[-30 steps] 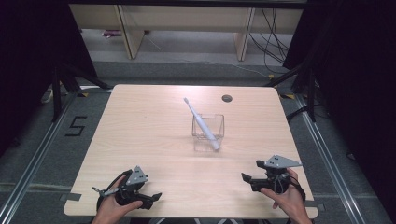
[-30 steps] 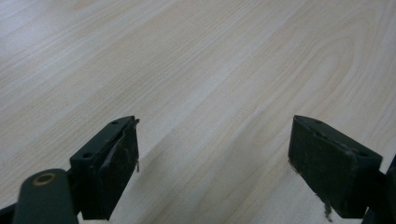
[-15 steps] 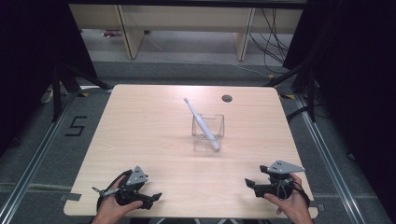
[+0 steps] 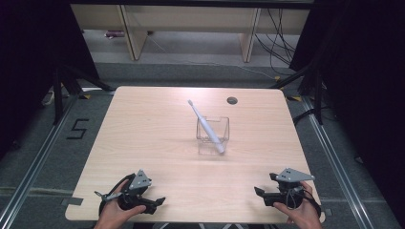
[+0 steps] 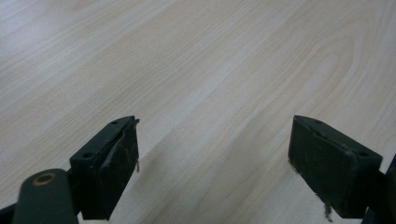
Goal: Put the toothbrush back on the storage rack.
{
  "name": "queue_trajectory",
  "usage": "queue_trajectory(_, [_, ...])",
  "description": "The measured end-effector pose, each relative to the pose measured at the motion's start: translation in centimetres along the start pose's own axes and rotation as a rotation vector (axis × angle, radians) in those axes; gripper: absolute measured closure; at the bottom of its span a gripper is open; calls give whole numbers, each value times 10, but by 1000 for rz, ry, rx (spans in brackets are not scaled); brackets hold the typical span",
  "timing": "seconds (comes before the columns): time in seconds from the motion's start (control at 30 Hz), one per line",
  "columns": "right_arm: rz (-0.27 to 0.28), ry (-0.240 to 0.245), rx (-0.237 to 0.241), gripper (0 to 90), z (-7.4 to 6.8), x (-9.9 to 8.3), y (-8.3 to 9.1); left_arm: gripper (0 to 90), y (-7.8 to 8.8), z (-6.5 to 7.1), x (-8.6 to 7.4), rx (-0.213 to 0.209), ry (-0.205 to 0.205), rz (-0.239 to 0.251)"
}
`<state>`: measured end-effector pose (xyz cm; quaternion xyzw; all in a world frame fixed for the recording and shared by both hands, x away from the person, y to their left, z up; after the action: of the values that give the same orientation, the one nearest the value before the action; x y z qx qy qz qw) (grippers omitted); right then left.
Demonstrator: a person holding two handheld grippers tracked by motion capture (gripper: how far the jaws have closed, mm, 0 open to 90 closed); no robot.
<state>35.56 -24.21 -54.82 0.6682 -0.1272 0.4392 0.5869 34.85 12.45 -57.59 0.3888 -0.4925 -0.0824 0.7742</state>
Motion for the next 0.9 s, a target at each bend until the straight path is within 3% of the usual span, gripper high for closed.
queue_trajectory(0.03, [30,45,-9,201,4,2,-1,155,0,0,0,0,1,1])
queue_trajectory(0.07, [34,47,-13,201,5,2,0,155,0,0,0,-7,-2,-5])
queue_trajectory(0.1, [7,19,-1,201,1,-1,1,155,0,0,0,-5,2,1])
queue_trajectory(0.13, [38,50,-14,201,5,1,0,155,0,1,0,-5,4,0])
queue_trajectory(0.2, [10,59,22,201,3,-3,1,155,0,1,0,-5,4,2])
queue_trajectory(0.37, [0,27,6,201,2,-7,3,155,0,1,0,-6,3,2])
queue_trajectory(0.43, [2,66,11,201,4,-9,2,154,-1,1,0,-8,6,4])
queue_trajectory(0.47, [-7,73,-17,201,6,-11,3,154,-1,1,0,-6,6,5])
queue_trajectory(0.5, [-9,66,11,201,3,-11,2,154,0,0,0,-3,1,1])
queue_trajectory(0.57, [-17,35,-6,201,2,-13,3,154,0,1,0,-8,2,1])
queue_trajectory(0.6, [-13,60,-15,201,4,-14,3,154,0,0,0,-1,1,-1])
queue_trajectory(0.67, [-26,53,-12,200,3,-16,3,154,0,0,0,0,0,0])
queue_trajectory(0.7, [6,94,-23,198,6,-14,1,154,-1,1,0,-7,5,4])
queue_trajectory(0.73, [-1,98,-20,198,6,-15,1,154,-1,0,0,-2,1,-1])
queue_trajectory(0.77, [-13,77,-13,198,4,-16,2,154,-1,0,0,0,0,-2])
queue_trajectory(0.87, [-7,91,-34,193,5,-18,2,154,0,0,0,1,-5,-3])
queue_trajectory(0.9, [-34,72,-23,192,3,-20,4,154,0,0,0,0,-6,-3])
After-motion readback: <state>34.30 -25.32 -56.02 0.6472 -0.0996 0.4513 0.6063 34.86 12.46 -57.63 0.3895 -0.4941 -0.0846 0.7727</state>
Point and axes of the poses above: each handheld gripper's, and its own axes: y roughly backward along the jaws, x roughly out of its top, z roughly to its right, the point moved 10 cm from there along -y, roughly forward along the jaws, and after that the axes turned 14 degrees about -x, right-handed, at the moved point
